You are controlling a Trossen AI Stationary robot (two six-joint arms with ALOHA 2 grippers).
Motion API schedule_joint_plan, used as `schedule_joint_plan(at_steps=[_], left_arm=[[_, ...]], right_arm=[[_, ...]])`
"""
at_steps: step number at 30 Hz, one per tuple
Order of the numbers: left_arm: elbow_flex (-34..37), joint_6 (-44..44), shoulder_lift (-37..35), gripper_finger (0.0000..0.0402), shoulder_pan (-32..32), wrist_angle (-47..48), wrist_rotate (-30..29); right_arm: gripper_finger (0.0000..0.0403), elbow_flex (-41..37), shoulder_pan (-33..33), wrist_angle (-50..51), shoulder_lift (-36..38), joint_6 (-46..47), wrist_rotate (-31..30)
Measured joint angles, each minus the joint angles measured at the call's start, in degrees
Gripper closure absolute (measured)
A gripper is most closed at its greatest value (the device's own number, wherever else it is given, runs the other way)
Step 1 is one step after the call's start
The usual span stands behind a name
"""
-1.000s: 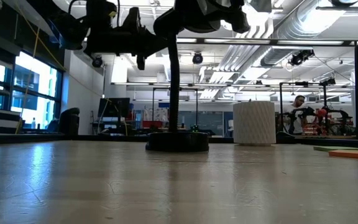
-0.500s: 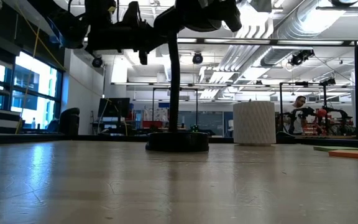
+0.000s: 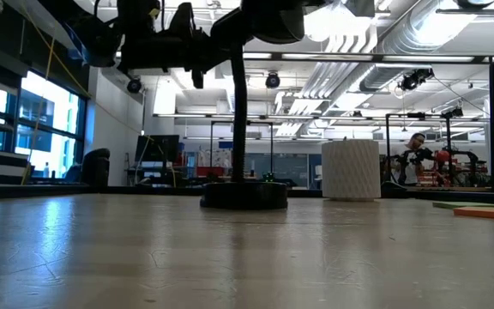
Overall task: Screw lightbulb
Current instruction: Insert the white lightbulb into the black lamp
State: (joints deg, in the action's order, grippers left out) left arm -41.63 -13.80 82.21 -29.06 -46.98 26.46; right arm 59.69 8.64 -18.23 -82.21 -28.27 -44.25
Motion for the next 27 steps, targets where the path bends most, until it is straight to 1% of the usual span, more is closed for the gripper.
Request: schedule_joint_plan(at_steps=[4,7,9,11,15,17,19,27], left_arm=[[0.0,0.0,0.0,0.0401,0.0,0.0,0.0],[0.0,0.1,0.0,0.0401,0.0,0.3,0.0],[0.0,0.5,0.0,0.0401,0.0,0.4,0.0],[0.0,0.5,0.0,0.0401,0.0,0.5,0.0],[0.0,0.5,0.0,0.0401,0.0,0.7,-0.1],[0.0,0.5,0.0,0.0401,0.0,0.9,-0.3],[0.1,0.5,0.0,0.0401,0.0,1.0,-0.3],[0.1,1.5,0.0,0.0401,0.0,2.7,-0.2]], right_arm=[[0.0132,0.5,0.0,0.0,0.0,15.0,0.0],[0.0132,0.5,0.0,-0.1,0.0,22.9,0.0],[0.0132,0.5,0.0,-0.1,0.0,25.6,0.0],[0.0129,0.5,0.0,-0.1,0.0,26.3,0.0],[0.0105,0.6,0.0,-0.3,0.0,26.3,0.2],[0.0091,0.8,0.0,-1.2,0.1,24.8,0.1],[0.0083,0.9,0.0,-1.3,0.3,21.2,-1.1],[0.008,0.9,3.1,-0.4,0.2,-3.4,-7.2]])
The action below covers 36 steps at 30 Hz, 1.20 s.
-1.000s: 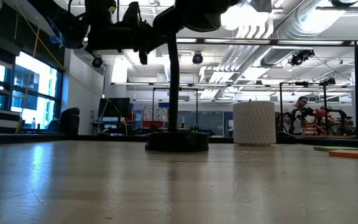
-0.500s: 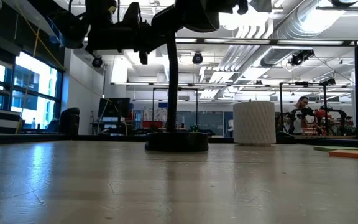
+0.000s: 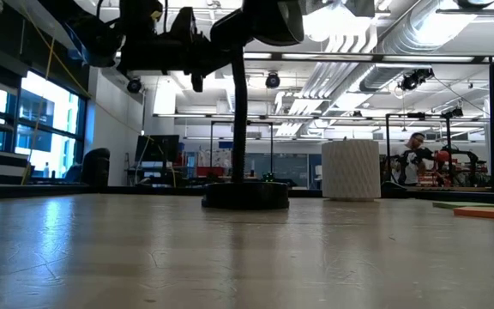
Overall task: Screw lightbulb
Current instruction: Insert the white lightbulb into the black lamp
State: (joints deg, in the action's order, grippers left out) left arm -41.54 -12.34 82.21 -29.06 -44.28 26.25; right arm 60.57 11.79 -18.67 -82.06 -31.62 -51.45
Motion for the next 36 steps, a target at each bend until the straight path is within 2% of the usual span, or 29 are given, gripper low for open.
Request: schedule_joint_plan(at_steps=[11,19,25,31,36], left_arm=[[0.0,0.0,0.0,0.0401,0.0,0.0,0.0],[0.0,0.0,0.0,0.0401,0.1,-0.1,-0.5],[0.0,0.0,0.0,0.0401,0.4,-0.2,-1.4],[0.0,0.0,0.0,0.0401,0.7,-0.5,-1.5],[0.0,0.0,0.0,0.0401,0.7,-0.6,-1.5]], right_arm=[[0.008,-0.1,1.7,6.6,0.0,-42.8,-0.7],[0.008,-0.1,0.1,7.0,0.0,-58.7,1.5],[0.008,-0.1,-2.3,7.0,0.0,-55.9,4.6],[0.0082,-0.2,-2.8,4.5,0.0,-41.5,5.1],[0.0102,-0.2,-2.8,4.4,0.0,-32.3,7.3]])
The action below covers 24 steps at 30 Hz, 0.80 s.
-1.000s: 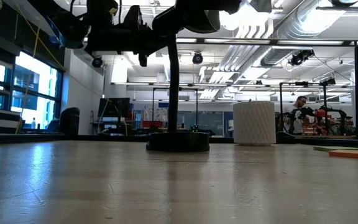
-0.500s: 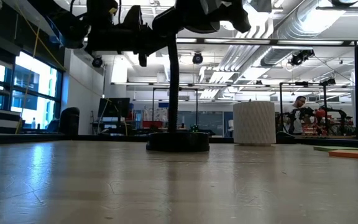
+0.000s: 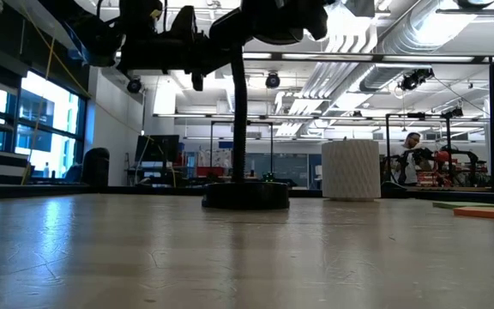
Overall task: Screw lightbulb
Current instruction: Insert the white lightbulb into the black lamp
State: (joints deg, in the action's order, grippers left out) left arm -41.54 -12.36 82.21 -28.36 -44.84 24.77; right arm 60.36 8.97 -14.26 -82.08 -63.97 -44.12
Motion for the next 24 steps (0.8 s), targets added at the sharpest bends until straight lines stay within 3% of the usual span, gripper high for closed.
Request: schedule_joint_plan(at_steps=[10,14,19,24], left_arm=[[0.0,0.0,0.0,0.0401,0.0,0.0,0.2],[0.0,0.0,0.0,0.0401,0.0,0.0,0.2],[0.0,0.0,0.0,0.0401,0.0,0.0,0.0],[0.0,0.0,0.0,0.0401,0.0,0.0,0.2]], right_arm=[[0.0143,0.0,0.0,-0.1,0.0,25.9,2.0],[0.0144,0.0,0.0,-0.1,0.0,44.1,2.0],[0.0145,0.0,0.0,0.8,-0.1,73.3,-1.2],[0.0146,0.0,0.0,0.9,-0.1,76.0,0.1]])
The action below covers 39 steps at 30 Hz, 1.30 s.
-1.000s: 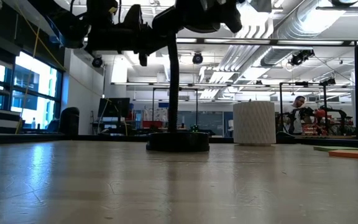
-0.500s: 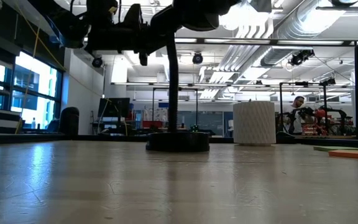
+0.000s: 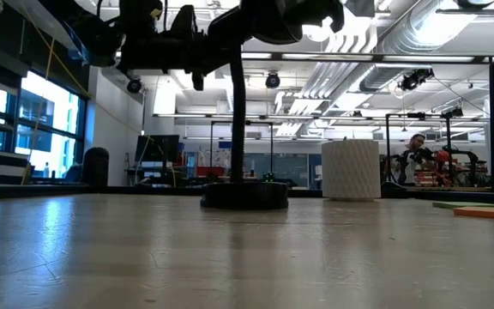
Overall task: Screw lightbulb
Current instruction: Insert the white lightbulb into the black lamp
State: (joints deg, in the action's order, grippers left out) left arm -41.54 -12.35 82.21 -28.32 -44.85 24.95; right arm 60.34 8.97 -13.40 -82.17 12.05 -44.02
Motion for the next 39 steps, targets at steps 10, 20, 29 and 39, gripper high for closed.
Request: schedule_joint_plan(at_steps=[10,20,29,39], left_arm=[[0.0,0.1,0.0,0.0401,0.0,0.1,0.0],[0.0,0.1,0.0,0.0401,0.0,0.1,0.0],[0.0,0.0,0.0,0.0401,0.0,0.1,0.0],[0.0,0.1,0.0,0.0401,0.0,0.1,0.0]], right_arm=[[0.0094,0.0,0.2,0.8,0.0,-14.2,0.2],[0.0078,0.0,3.4,1.2,0.0,-40.1,-8.3],[0.0077,0.0,5.0,2.2,0.0,-81.8,-9.1],[0.0077,0.0,2.4,2.0,0.1,-108.3,1.5]])
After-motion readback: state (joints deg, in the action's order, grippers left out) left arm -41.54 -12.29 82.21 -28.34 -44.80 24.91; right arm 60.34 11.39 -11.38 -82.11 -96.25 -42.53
